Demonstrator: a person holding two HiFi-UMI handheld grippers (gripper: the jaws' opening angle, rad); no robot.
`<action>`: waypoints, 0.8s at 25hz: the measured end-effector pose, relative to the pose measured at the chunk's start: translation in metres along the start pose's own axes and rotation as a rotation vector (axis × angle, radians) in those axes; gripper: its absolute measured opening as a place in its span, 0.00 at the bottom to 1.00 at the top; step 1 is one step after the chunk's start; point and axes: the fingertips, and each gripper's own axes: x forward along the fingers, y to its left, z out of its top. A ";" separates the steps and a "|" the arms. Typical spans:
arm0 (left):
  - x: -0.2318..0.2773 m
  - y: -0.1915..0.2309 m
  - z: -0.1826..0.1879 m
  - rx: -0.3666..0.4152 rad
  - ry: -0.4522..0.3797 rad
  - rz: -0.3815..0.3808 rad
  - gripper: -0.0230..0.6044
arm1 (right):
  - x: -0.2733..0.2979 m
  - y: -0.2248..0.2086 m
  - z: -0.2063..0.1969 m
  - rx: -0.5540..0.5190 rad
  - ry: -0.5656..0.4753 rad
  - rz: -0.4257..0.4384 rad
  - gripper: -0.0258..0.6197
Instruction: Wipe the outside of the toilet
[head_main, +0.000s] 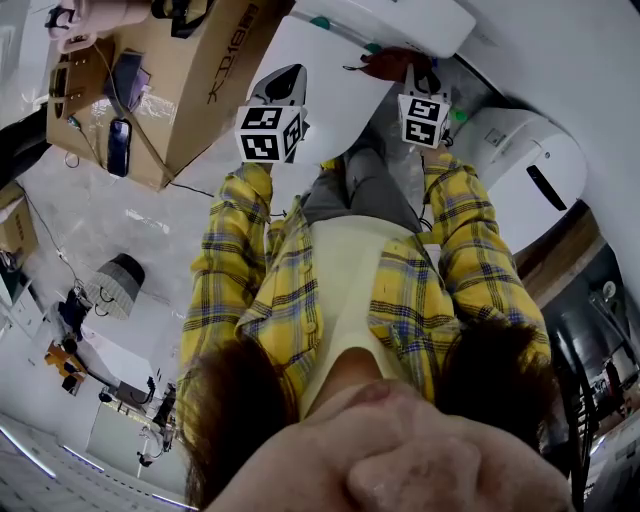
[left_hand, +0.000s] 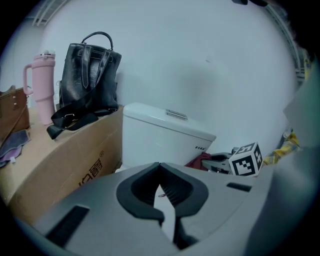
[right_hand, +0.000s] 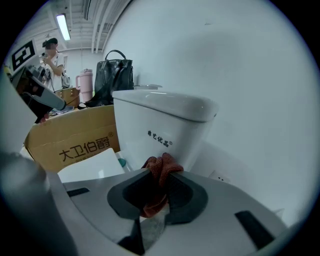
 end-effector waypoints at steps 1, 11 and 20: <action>0.000 -0.001 0.000 0.000 0.000 -0.001 0.05 | -0.003 0.001 0.003 0.006 -0.011 0.006 0.16; -0.008 0.008 -0.004 -0.035 -0.009 0.033 0.05 | -0.030 0.065 0.056 0.010 -0.170 0.215 0.16; -0.021 0.031 -0.020 -0.092 -0.005 0.109 0.05 | -0.002 0.135 0.114 -0.007 -0.264 0.377 0.16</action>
